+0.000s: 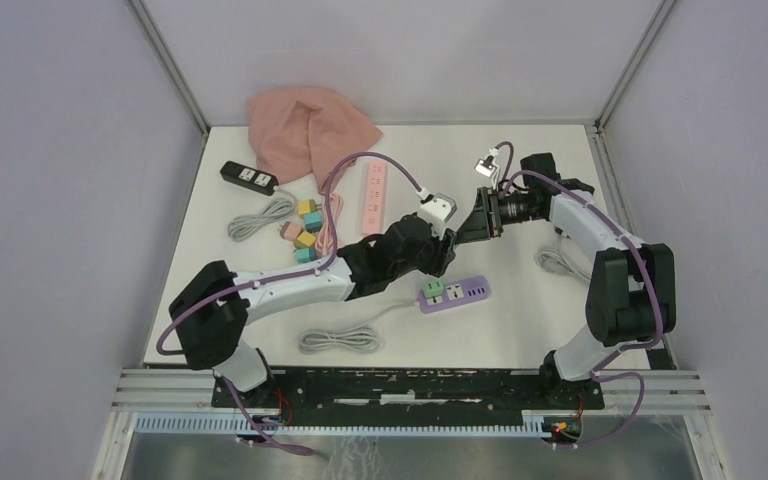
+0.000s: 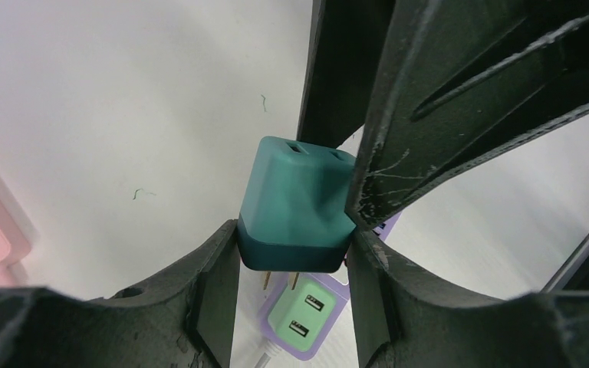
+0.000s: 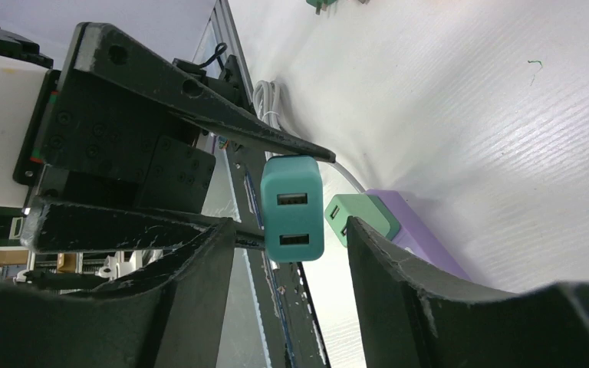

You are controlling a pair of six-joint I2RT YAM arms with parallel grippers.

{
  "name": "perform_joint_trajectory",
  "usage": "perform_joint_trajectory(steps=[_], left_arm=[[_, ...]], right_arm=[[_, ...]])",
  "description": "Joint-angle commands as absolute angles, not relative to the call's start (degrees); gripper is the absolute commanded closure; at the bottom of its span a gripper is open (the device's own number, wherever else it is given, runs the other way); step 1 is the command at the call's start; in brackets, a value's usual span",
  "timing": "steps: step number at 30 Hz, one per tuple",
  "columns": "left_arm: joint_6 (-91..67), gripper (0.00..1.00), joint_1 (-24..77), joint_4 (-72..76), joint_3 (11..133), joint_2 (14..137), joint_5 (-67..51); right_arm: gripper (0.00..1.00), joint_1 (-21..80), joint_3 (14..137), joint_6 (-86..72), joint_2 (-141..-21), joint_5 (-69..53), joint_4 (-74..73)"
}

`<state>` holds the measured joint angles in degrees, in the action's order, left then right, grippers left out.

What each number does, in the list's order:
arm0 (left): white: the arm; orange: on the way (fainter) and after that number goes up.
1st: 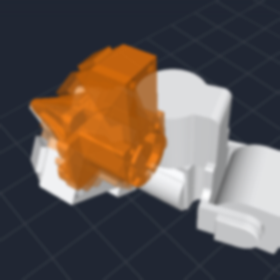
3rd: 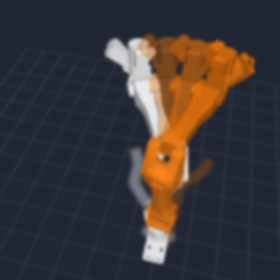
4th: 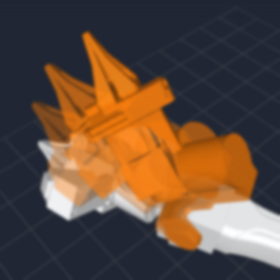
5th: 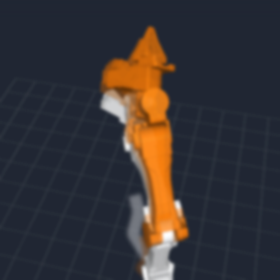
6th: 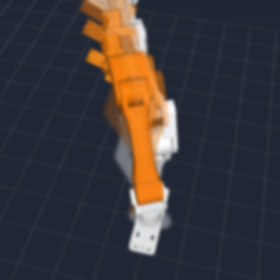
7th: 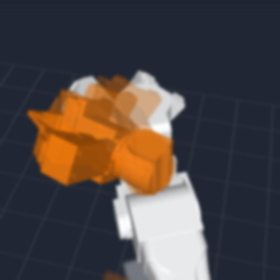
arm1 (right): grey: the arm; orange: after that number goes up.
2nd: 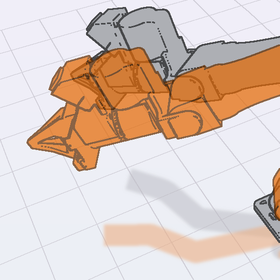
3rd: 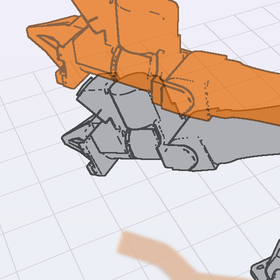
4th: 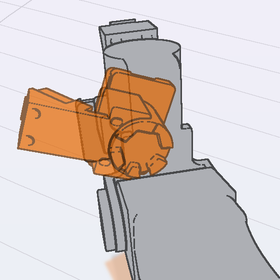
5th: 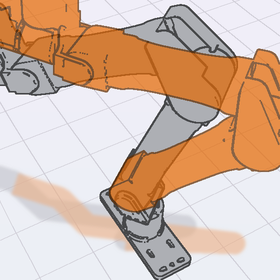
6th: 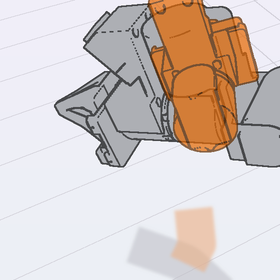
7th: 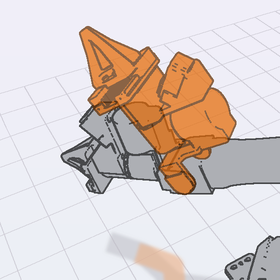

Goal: Pull the plug off the socket
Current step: Place the plug at the center of the board.

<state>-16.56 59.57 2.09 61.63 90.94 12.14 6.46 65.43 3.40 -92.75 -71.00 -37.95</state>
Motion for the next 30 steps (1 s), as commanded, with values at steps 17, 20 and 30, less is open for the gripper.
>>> perform_joint_trajectory(steps=[17,20,30], left_arm=[[-18.7,0.97,56.2,7.8,52.1,82.7,18.7],[-20.3,0.97,54.6,8.9,49.7,81.4,18.3],[-28.1,0.97,42.9,12.9,39.6,75.3,11.9]], right_arm=[[0.18,6.2,66.9,8.0,-91.9,-72.0,-41.1],[0.17,6.2,67.0,8.4,-91.9,-71.9,-41.3],[0.17,6.2,67.2,9.4,-92.2,-71.9,-42.1]])
